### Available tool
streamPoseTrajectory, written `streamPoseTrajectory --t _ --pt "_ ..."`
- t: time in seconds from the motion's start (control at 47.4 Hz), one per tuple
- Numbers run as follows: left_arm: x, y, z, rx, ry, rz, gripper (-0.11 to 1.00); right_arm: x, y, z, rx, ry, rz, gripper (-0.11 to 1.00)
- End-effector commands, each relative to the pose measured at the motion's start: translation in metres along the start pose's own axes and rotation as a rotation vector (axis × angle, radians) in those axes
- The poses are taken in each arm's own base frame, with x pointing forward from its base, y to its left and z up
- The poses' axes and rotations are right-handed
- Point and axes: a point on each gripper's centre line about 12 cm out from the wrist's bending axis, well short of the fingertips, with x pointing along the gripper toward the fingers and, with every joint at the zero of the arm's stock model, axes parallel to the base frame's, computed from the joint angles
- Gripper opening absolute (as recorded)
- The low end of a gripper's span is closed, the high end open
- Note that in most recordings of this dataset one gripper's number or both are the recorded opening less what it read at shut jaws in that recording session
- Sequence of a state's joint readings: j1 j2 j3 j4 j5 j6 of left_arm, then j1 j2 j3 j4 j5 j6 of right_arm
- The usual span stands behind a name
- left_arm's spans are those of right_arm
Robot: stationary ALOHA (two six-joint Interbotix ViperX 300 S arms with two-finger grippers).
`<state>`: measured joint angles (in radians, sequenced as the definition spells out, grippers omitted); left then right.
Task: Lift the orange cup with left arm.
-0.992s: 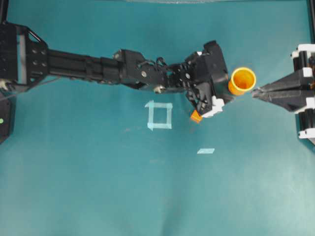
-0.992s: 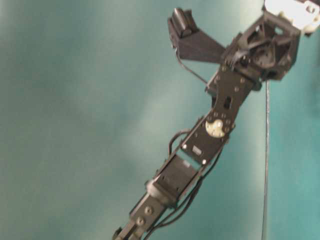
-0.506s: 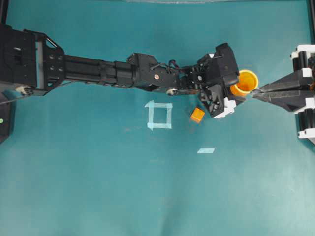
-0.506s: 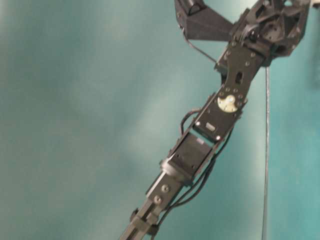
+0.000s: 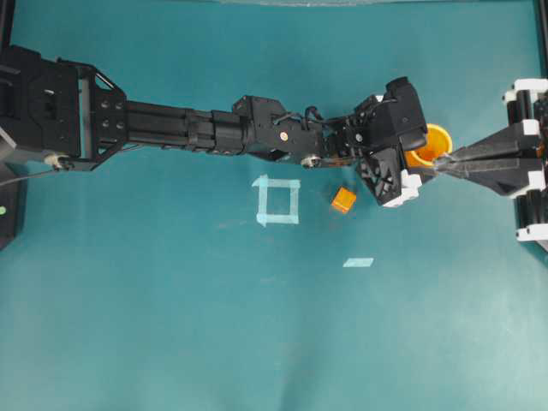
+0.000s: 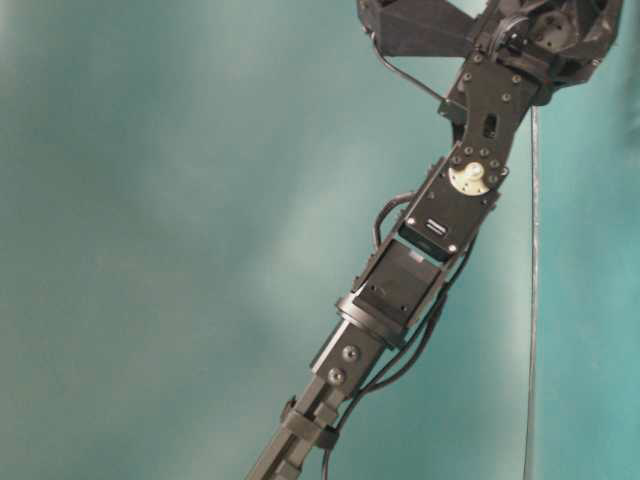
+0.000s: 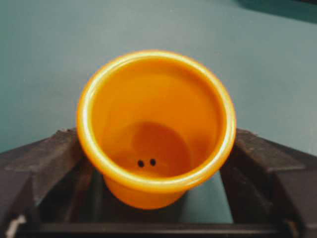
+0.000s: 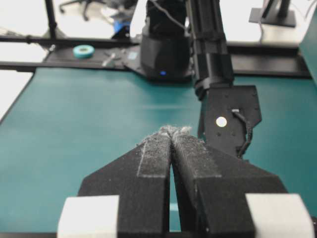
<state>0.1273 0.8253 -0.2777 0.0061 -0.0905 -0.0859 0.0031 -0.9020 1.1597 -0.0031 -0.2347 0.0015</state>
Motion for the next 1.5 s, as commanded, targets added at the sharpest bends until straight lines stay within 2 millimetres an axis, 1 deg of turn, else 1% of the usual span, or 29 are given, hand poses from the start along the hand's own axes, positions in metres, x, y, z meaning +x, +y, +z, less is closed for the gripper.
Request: streamPoseTrajectory --t 0.0,0.084,0.127,0.253,0.401,0.612,0.802,0.95,1.076,1.477 --pt "-0.006 -0.001 0.027 0.007 -0.055 -0.003 0.75 0.002 0.0 0.009 0.001 -0.025 0.001 0.0" --pt "-0.006 0.0 0.028 0.008 -0.061 -0.002 0.65 0.002 0.0 0.009 0.001 -0.025 0.001 0.0" --pt "-0.006 -0.001 0.031 0.01 -0.069 -0.003 0.63 0.002 0.0 0.009 0.0 -0.023 0.002 0.0" --pt "-0.006 -0.002 0.034 0.009 -0.089 -0.006 0.63 0.002 0.0 0.009 0.002 -0.025 0.002 0.0" --pt "-0.008 -0.003 0.043 0.007 -0.103 -0.007 0.63 0.002 0.0 0.009 0.003 -0.023 0.002 0.0" --pt "-0.014 -0.004 0.063 0.009 -0.093 -0.005 0.63 0.002 0.0 0.009 0.005 -0.02 0.002 0.0" --pt "-0.021 0.0 0.08 0.017 -0.028 0.008 0.63 0.002 0.0 0.009 0.006 -0.015 0.002 0.0" --pt "-0.026 0.001 0.095 0.024 -0.032 0.012 0.63 0.002 0.0 0.01 0.006 -0.017 0.002 0.0" --pt "-0.028 0.002 0.101 0.022 -0.044 0.014 0.63 0.001 0.0 0.009 0.008 -0.017 0.002 0.0" --pt "-0.044 0.004 0.126 0.022 -0.092 0.017 0.63 0.001 0.0 0.01 0.008 -0.009 0.001 0.0"
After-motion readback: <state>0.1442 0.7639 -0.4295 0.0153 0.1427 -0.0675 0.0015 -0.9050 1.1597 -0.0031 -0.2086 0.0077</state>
